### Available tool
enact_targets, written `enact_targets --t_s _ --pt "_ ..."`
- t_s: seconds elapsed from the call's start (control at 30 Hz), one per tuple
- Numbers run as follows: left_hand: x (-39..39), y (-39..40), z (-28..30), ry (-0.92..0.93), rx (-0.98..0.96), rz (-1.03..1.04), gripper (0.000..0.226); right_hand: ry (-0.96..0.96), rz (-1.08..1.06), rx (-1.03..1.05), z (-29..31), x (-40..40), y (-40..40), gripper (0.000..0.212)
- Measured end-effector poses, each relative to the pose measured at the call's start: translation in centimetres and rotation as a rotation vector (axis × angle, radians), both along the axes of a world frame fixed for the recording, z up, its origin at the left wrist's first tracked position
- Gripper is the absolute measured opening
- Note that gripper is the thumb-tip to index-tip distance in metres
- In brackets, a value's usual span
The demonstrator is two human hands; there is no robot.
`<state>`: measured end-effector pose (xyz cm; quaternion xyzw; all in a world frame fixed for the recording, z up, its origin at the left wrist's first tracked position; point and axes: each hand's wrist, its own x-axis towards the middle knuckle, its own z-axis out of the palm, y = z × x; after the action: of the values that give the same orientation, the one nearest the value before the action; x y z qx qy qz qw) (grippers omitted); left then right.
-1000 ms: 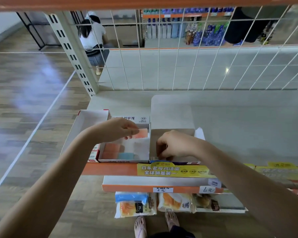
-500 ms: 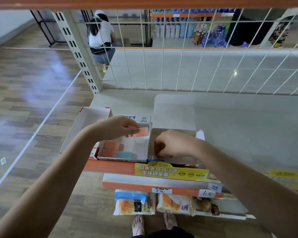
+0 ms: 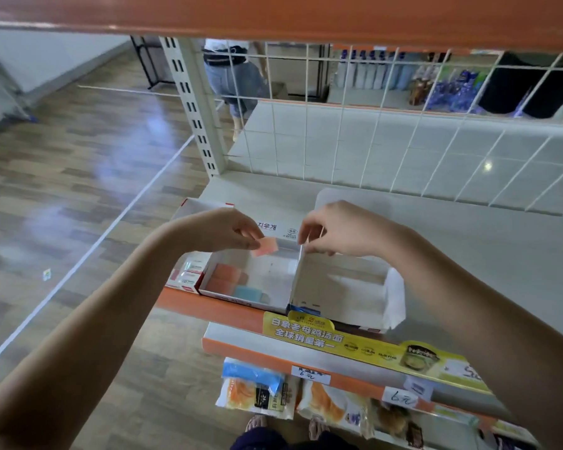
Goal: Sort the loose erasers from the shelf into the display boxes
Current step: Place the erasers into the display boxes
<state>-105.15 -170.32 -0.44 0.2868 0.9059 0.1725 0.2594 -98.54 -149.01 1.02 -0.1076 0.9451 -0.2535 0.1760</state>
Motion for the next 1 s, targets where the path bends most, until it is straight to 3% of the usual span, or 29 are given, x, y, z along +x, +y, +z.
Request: enact_targets --t_s 0.5,1.0 --pt "-2.7 -0.3 0.0 0.207 -0.281 -0.378 0.026 0.099 -0.108 0.131 -1.5 -4.3 -6.5 0.02" --pt "-3.0 -0.1 -1.5 0.384 -0.401 -0.504 0.023 0.187 -0.214 0.234 -3.4 -5.3 -7.3 0.026"
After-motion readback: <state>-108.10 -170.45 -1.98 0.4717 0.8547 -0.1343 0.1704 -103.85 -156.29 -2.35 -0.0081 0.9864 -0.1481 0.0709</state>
